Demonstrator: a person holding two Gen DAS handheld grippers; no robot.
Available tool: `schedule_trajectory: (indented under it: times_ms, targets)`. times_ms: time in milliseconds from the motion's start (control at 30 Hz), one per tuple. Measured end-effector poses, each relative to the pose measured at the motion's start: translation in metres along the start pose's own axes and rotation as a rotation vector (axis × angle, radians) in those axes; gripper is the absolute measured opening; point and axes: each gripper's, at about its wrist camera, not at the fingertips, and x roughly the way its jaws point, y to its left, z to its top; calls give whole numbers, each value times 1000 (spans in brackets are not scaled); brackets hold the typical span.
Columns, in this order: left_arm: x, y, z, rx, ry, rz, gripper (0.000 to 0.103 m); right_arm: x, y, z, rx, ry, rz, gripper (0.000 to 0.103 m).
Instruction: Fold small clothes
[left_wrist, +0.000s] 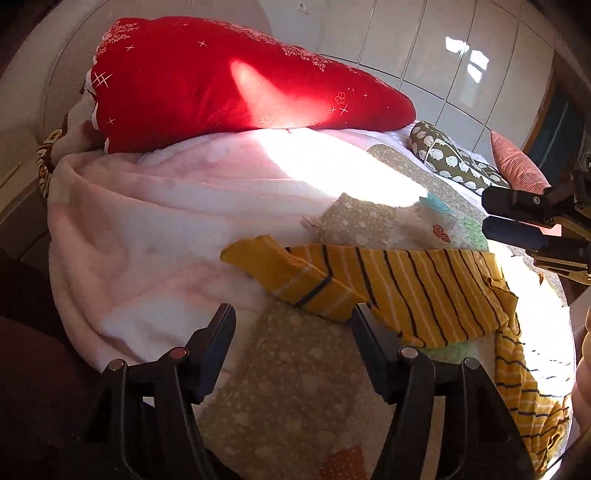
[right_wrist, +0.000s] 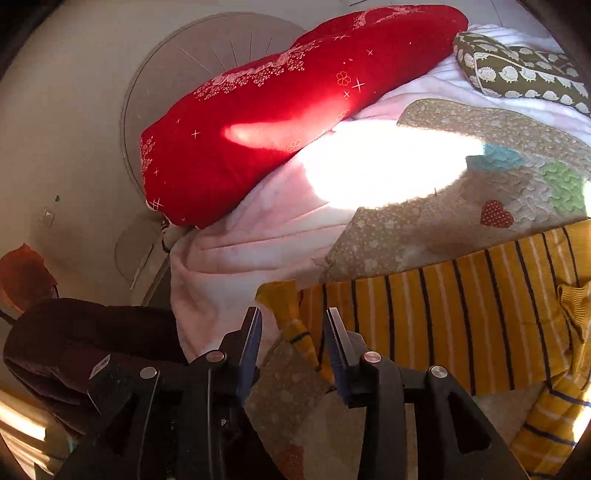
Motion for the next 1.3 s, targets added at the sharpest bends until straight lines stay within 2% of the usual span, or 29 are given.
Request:
schedule_trajectory:
  times_ms: [33, 100, 133, 233, 333, 400, 467, 500, 533, 567, 600, 667, 767, 867, 967, 1067, 1133, 1200, 1233, 1267, 1300]
  targets:
    - [-4, -3, -3, 2, -6, -13, 67, -16, -14, 0, 3, -30, -45, 44]
    - [-10, -10, -9, 8, -10, -41, 69, -48, -46, -1, 2, -81, -199, 60]
    - [-11, -15, -11, 11, -9, -56, 69, -60, -63, -6, -10, -88, -277, 62]
    - [-9, -29, -18, 16, 10, -100, 70, -74, -116, -21, -16, -14, -494, 63]
    - [-8, -45, -25, 23, 29, -124, 70, -75, -149, -33, 3, 30, -510, 63]
    - [-4, -57, -29, 39, 46, -132, 70, -64, -154, -35, -28, 35, -513, 63]
    - [-2, -69, -33, 66, 67, -135, 70, -51, -155, -36, -74, 22, -561, 63]
    - [-2, -76, -35, 76, 74, -138, 70, -45, -156, -34, -94, 4, -596, 58]
    - [-3, -81, -37, 84, 79, -138, 70, -39, -161, -32, -98, -6, -640, 40]
    - [-4, -87, -38, 92, 82, -141, 70, -38, -169, -31, -77, -4, -655, 7]
    - [-7, -93, -40, 102, 80, -145, 70, -45, -177, -28, -23, -17, -616, 5]
    - [-10, -105, -43, 129, 70, -150, 70, -81, -188, -27, 69, -131, -544, 5]
    - [-11, -122, -47, 165, 70, -163, 70, -157, -208, -33, 159, -270, -566, 5]
    - [-8, -138, -52, 180, 100, -192, 70, -251, -245, -53, 264, -387, -699, 5]
    - [-7, -155, -61, 204, 126, -219, 70, -345, -297, -86, 413, -463, -871, 5]
    - [-8, -170, -69, 230, 146, -241, 70, -423, -349, -125, 569, -490, -1058, 5]
    - [-8, -180, -75, 246, 162, -250, 70, -455, -385, -151, 685, -449, -1134, 6]
    - [-8, -187, -82, 256, 182, -267, 70, -472, -406, -179, 785, -404, -1175, 6]
    - [-8, -190, -85, 263, 191, -275, 70, -474, -407, -191, 797, -407, -1164, 7]
    - [-8, -193, -89, 273, 200, -276, 70, -473, -406, -199, 790, -411, -1147, 14]
    - [-7, -195, -94, 285, 209, -275, 70, -469, -401, -207, 774, -404, -1133, 25]
